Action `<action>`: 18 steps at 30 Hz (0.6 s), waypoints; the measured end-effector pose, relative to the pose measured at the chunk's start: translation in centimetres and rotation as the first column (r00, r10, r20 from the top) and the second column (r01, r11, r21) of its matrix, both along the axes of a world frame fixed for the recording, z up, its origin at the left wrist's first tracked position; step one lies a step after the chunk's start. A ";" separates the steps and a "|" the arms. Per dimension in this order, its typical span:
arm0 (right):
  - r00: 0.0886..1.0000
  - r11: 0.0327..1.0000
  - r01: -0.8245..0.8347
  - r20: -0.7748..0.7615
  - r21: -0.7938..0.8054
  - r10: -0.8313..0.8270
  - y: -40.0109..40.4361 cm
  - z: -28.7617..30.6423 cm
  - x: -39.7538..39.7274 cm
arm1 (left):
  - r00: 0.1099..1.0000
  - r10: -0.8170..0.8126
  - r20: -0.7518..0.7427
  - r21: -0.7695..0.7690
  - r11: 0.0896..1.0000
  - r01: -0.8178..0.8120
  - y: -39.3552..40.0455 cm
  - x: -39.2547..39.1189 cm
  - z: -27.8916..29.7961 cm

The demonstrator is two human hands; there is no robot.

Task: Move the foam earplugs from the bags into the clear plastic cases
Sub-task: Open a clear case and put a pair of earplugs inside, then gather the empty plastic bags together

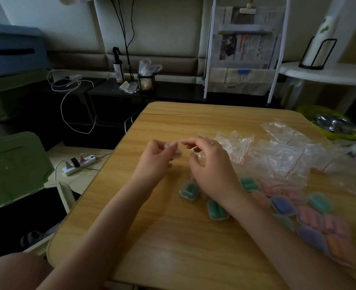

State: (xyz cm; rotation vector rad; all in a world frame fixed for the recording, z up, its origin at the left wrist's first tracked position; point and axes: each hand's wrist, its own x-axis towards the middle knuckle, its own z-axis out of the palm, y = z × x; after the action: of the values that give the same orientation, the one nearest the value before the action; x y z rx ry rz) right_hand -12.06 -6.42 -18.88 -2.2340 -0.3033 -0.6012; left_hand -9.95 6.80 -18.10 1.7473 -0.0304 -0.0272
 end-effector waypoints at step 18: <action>0.915 0.921 0.380 -0.114 -0.085 -0.388 -10.7 5.0 -8.2 | 0.902 -0.407 0.144 0.581 0.773 0.256 -1.4 -3.7 -1.6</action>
State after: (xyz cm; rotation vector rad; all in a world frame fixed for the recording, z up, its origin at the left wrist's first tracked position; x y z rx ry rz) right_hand -20.28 -17.14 -13.83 -2.3977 0.1948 -0.6535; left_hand -13.68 5.42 -19.69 2.2982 -0.5882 -0.0718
